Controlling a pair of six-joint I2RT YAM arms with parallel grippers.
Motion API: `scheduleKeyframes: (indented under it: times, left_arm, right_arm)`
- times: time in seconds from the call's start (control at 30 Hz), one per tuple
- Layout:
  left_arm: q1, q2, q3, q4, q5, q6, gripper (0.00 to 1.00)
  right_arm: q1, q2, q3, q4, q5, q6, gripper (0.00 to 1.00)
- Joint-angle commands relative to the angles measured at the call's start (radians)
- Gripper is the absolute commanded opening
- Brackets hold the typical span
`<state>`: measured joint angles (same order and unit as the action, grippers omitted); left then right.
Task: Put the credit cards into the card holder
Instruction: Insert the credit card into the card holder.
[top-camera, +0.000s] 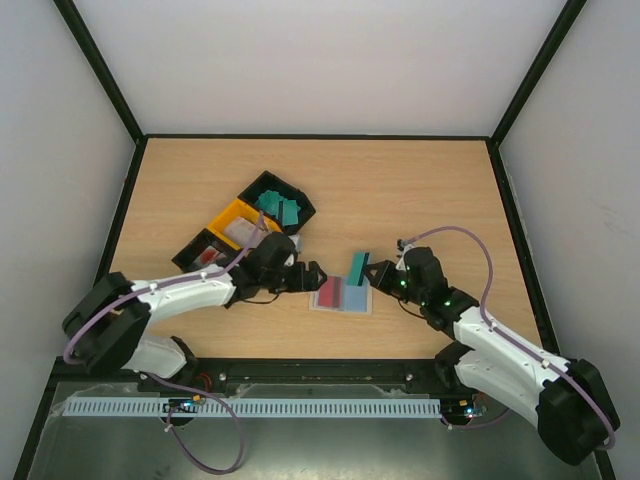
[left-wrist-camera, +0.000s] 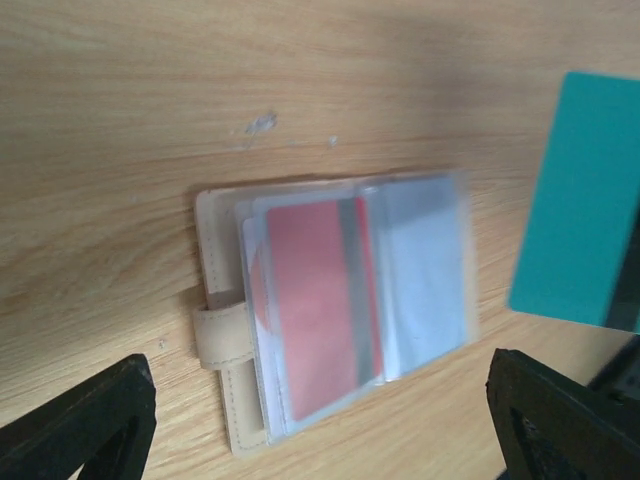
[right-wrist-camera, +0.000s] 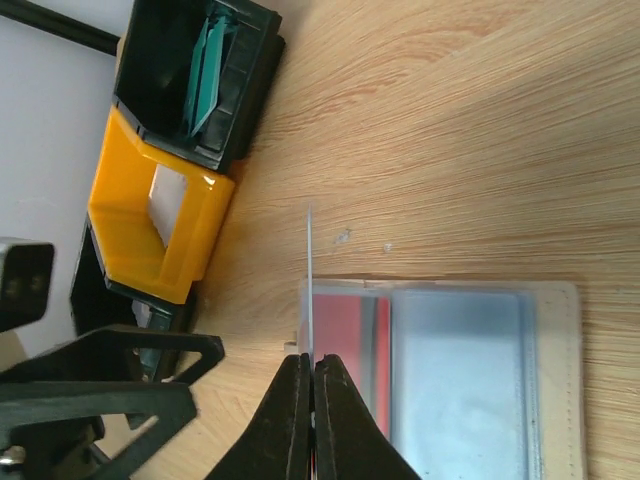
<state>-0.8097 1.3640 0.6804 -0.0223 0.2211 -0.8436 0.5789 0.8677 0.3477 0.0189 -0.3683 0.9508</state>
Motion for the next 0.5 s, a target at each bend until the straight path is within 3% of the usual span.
scheduleKeyframes:
  times: [0.0, 0.27, 0.47]
  left_arm:
    - [-0.056, 0.089, 0.041, -0.018, -0.074, 0.060, 0.92]
    - [-0.103, 0.174, 0.033, 0.030, -0.070, 0.027, 0.85]
    - [-0.104, 0.228, 0.034, 0.040, -0.053, -0.010, 0.71]
  right_arm:
    - [-0.022, -0.034, -0.036, -0.024, -0.014, -0.009, 0.02]
    - [-0.060, -0.022, -0.089, 0.023, -0.102, -0.028, 0.02]
    - [-0.090, 0.140, -0.062, 0.099, -0.198, -0.083, 0.02]
